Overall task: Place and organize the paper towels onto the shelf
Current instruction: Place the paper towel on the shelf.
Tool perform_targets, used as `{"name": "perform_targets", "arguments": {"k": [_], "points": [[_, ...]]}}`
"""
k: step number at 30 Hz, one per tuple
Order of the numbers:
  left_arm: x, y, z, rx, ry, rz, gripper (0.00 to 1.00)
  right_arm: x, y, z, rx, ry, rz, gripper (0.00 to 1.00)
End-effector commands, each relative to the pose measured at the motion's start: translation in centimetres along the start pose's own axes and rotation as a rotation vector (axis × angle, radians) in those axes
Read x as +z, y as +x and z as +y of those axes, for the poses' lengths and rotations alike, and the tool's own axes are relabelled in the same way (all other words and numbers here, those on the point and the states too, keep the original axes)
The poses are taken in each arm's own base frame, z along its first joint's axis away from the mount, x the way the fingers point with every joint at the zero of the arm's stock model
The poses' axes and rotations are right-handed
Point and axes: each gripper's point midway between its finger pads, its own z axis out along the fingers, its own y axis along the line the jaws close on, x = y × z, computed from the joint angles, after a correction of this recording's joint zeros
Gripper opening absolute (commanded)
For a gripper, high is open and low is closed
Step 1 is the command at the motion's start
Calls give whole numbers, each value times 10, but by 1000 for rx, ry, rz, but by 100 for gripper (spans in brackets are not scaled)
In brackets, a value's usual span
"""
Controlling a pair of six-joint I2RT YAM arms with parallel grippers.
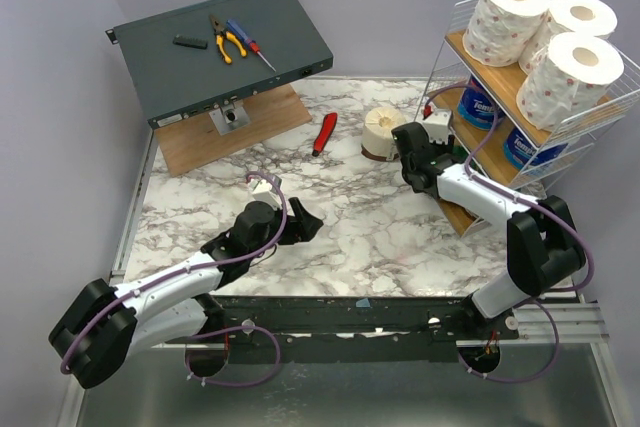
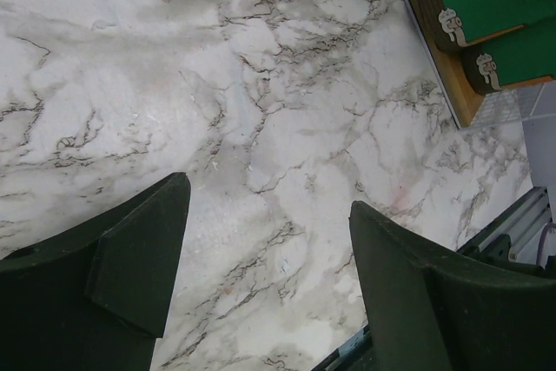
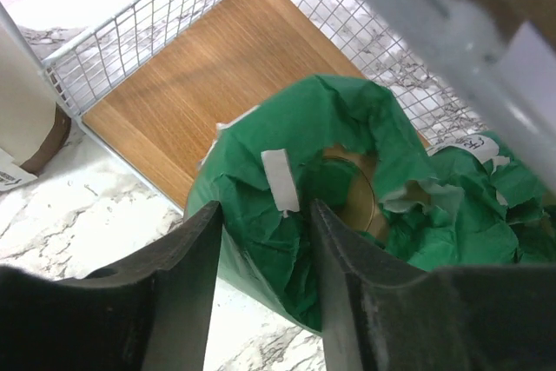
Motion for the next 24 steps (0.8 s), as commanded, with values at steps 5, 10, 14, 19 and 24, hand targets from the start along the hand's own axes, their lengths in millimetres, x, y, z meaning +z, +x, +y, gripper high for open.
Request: {"name": "perform_targets", "arguments": {"k": [5, 10, 14, 19, 24], "points": [[-3, -6, -8, 1, 41, -24, 77, -8, -7, -13, 10, -3, 15, 55], [-2, -6, -9, -3, 45, -21, 77, -26, -21, -4, 23, -103, -1, 57], [-1, -5, -9, -8, 48, -16, 77, -40, -30, 0, 29, -151, -30, 59], [-1, -5, -9, -14, 44, -17, 77, -61, -42, 2, 25, -172, -72, 61], [0, -5, -8, -20, 38, -17, 77, -101, -40, 36, -50, -269, -152, 56]]}}
